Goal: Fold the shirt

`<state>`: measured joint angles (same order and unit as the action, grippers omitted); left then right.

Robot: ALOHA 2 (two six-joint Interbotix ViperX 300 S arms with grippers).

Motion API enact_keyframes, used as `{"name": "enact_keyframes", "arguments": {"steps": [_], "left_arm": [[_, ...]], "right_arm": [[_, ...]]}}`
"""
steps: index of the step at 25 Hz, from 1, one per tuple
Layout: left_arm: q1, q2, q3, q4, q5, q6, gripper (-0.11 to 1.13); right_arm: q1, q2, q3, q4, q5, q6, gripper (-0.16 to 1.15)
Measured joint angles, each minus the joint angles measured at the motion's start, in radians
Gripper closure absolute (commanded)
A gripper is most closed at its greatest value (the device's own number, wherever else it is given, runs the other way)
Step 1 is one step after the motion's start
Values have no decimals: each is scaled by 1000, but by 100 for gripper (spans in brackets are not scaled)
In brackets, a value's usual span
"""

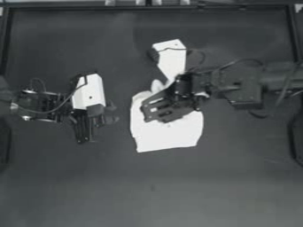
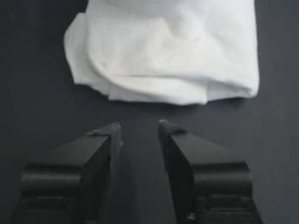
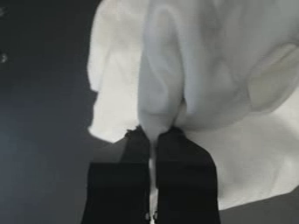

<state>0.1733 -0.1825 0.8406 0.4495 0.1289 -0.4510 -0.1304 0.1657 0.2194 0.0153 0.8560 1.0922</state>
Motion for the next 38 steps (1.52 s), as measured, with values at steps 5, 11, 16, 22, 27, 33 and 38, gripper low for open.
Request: {"name": "enact_keyframes", "arguments": {"steps": [5,11,16,22,27,33,38], "left_arm": [[-2,-41,29,-6,0,-2,29],[3,-75,57,-20,-2,-2,29],[3,-77,63,-23,0,-2,29],[11,-94,63,-34,28,-2,29],[20,-138,37,-35,67,-2,29],[20,-146,-84,-37,147,0,29],[20,-124,-178,-37,166,0,29]], "right_arm": [[2,52,-40,-5,6,0,85],[8,81,-38,-9,-40,-34,15],[23,84,-63,-9,-46,-72,-4],[44,18,-69,-75,-5,-63,-1],[58,-74,-48,-129,23,-58,-1],[67,-198,51,-170,25,-48,0],[71,-299,167,-201,-28,-17,0]]}}
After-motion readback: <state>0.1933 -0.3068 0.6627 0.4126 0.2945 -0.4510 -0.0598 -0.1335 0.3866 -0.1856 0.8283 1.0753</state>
